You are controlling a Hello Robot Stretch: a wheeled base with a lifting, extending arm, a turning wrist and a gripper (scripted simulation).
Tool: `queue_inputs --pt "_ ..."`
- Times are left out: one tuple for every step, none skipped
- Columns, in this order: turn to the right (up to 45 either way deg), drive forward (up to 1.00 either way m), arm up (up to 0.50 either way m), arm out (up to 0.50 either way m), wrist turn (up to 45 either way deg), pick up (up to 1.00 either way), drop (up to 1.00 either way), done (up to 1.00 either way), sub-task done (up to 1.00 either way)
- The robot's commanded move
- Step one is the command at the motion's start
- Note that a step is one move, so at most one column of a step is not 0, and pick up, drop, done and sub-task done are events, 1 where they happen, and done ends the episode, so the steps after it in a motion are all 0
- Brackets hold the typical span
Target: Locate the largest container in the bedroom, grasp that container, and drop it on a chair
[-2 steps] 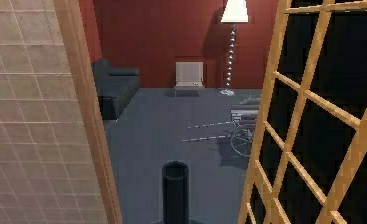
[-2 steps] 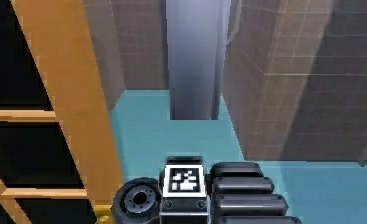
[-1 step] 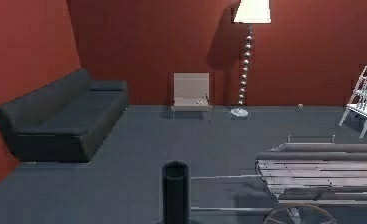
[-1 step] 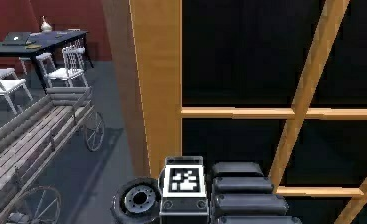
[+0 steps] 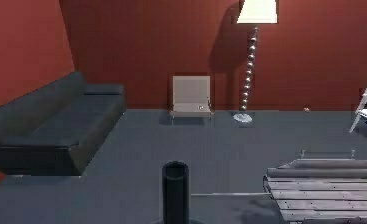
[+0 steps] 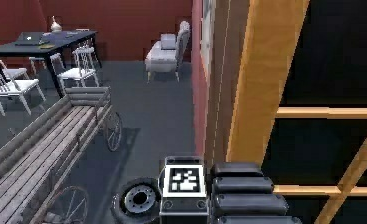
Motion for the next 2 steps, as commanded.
queue_inputs --pt "-18.0 0.0 0.0 0.0 0.0 0.0 0.0 0.0 0.0" --pt "0.0 0.8 0.0 0.0 0.0 0.0 0.0 0.0 0.0"
